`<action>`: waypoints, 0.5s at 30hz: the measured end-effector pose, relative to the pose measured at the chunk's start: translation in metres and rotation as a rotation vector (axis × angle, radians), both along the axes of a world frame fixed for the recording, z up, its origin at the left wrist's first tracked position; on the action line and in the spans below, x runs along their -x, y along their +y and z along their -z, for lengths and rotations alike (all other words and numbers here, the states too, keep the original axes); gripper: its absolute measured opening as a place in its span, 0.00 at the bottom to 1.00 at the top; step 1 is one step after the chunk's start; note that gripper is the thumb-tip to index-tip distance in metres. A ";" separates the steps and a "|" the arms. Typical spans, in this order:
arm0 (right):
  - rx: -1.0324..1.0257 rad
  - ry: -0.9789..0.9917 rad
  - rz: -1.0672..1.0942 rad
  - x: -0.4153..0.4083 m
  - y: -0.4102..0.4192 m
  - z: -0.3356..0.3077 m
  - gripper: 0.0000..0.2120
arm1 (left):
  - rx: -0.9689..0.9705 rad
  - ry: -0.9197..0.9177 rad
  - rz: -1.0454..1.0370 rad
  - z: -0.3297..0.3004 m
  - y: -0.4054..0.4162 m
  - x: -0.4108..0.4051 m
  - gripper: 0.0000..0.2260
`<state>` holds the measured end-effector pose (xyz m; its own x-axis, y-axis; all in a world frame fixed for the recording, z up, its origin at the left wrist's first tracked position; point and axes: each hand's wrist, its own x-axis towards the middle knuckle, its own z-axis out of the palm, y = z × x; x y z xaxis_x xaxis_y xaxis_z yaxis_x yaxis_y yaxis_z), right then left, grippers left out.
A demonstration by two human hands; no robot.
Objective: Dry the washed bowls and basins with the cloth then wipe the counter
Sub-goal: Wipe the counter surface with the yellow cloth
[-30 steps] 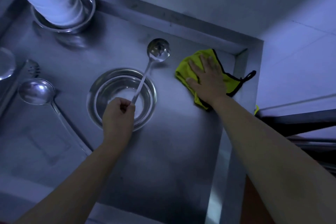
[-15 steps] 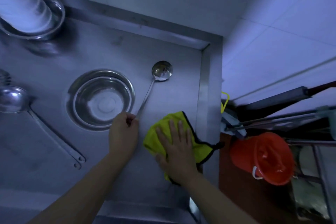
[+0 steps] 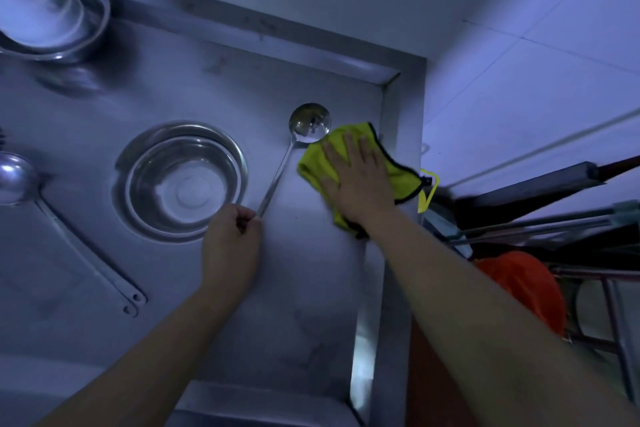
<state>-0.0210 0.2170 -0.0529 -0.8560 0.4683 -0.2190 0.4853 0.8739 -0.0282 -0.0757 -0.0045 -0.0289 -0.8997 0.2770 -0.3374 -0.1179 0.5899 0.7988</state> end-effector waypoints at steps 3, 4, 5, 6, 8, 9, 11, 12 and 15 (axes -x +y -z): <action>-0.081 -0.034 -0.014 0.019 0.045 -0.006 0.28 | -0.008 0.003 -0.016 0.000 0.004 -0.002 0.07; -0.105 -0.059 -0.010 0.022 0.056 -0.007 0.29 | -0.008 0.004 -0.021 -0.001 0.005 -0.003 0.07; -0.119 -0.084 -0.005 0.023 0.063 -0.006 0.29 | -0.007 0.003 -0.026 -0.001 0.004 -0.004 0.07; -0.125 -0.095 0.002 0.023 0.066 -0.006 0.30 | -0.005 0.004 -0.031 -0.002 0.003 -0.005 0.07; -0.123 -0.072 0.019 0.016 0.059 -0.005 0.30 | 0.004 0.004 -0.027 -0.002 -0.002 -0.008 0.06; -0.125 -0.053 0.028 0.011 0.051 -0.005 0.30 | 0.007 0.004 -0.025 -0.003 -0.005 -0.010 0.06; -0.117 -0.030 0.037 -0.005 0.030 -0.006 0.30 | 0.012 -0.004 -0.020 -0.004 -0.013 -0.014 0.06; -0.112 -0.026 0.036 -0.015 0.018 -0.008 0.30 | 0.008 -0.007 -0.020 -0.005 -0.017 -0.016 0.06; -0.101 -0.040 0.010 -0.050 -0.022 -0.012 0.30 | 0.005 -0.002 -0.002 -0.007 -0.029 -0.023 0.07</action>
